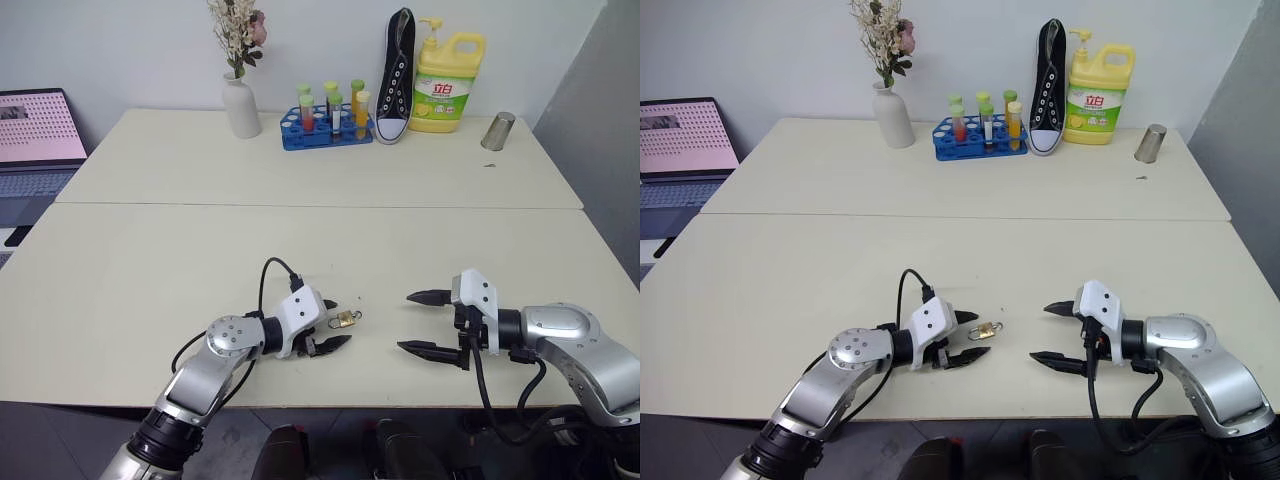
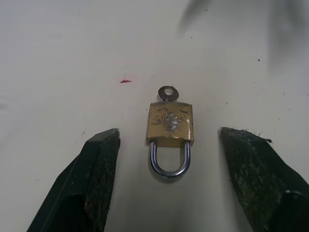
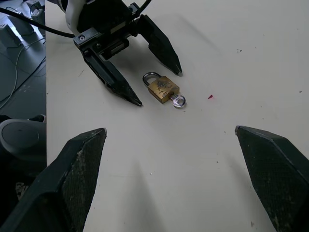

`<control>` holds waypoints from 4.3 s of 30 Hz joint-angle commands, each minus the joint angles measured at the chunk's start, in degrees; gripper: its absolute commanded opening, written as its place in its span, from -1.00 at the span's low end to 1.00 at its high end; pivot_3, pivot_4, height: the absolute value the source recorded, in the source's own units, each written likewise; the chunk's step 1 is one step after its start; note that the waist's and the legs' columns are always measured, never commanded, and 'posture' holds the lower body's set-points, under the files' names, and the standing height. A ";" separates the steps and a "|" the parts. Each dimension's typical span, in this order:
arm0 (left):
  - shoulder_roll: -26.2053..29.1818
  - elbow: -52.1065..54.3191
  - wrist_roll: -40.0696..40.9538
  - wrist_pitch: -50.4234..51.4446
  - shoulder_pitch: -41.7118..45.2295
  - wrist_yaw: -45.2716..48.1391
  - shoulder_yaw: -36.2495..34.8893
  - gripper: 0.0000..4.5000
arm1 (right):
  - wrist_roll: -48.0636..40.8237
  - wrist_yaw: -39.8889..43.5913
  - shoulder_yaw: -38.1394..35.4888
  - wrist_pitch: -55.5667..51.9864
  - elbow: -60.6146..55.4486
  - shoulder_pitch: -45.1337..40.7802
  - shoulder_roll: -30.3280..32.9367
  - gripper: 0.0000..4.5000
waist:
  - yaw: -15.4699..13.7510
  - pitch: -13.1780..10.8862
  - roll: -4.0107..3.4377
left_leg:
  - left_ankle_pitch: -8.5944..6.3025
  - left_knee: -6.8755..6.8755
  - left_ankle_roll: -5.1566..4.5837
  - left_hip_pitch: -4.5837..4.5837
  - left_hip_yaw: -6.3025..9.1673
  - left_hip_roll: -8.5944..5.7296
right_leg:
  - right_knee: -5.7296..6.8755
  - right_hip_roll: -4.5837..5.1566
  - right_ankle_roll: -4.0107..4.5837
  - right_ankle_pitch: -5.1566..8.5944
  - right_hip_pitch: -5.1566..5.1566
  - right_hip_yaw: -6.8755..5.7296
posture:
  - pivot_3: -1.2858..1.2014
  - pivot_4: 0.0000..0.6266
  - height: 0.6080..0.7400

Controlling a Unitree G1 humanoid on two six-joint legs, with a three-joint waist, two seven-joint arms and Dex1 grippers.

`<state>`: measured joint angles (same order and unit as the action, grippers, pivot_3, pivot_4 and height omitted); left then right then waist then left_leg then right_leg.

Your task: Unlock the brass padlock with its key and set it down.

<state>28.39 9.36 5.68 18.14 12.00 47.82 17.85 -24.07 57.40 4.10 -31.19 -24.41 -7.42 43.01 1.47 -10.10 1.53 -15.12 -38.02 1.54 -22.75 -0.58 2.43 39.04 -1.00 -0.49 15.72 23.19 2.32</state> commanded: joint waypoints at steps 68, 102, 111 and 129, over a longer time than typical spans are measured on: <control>6.09 -26.98 -33.26 -83.01 23.03 -22.17 0.31 -0.56 | -17.57 -6.33 -1.44 -15.27 4.58 -14.18 -11.92 0.72 | 0.00 0.03 0.02 | 0.01 -0.03 -0.01 -0.08 -0.04 0.06 | 0.01 0.05 0.17 -0.23 0.03 -0.03 | 0.03 -0.52 1.00; 5.95 -26.81 -39.02 -87.01 23.28 -26.35 0.91 -0.56 | -31.08 -8.08 -4.86 -50.62 21.25 -32.32 -11.36 -1.00 | 0.01 0.04 0.02 | 0.01 -0.02 -0.02 -0.09 -0.03 0.10 | 0.04 0.10 0.19 -0.24 0.05 -0.05 | 0.03 -0.52 1.00; 6.13 -26.53 -40.62 -87.15 23.22 -28.09 1.30 -0.56 | -31.24 -12.70 -8.97 -58.70 26.26 -35.82 -15.33 -1.00 | 0.03 0.04 0.01 | 0.01 -0.01 -0.02 -0.16 -0.03 0.09 | 0.04 0.13 0.19 -0.25 0.10 -0.06 | 0.03 -0.52 1.00; 5.71 -25.17 -36.56 -82.63 21.69 -27.99 1.26 -0.56 | -19.84 -0.26 -0.03 -26.95 8.50 -23.77 -6.30 0.23 | 0.05 0.03 0.01 | 0.00 -0.01 -0.03 -0.17 0.01 0.07 | 0.02 0.09 0.15 -0.25 0.12 -0.12 | 0.03 -0.52 1.00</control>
<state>34.26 -18.09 -33.11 -64.97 33.76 20.37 19.52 -44.57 56.68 4.34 -61.26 -13.49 -31.56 36.67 1.51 -10.07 1.54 -15.12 -38.02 1.51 -22.91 -0.57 2.51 39.06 -0.92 -0.34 15.47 23.31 2.21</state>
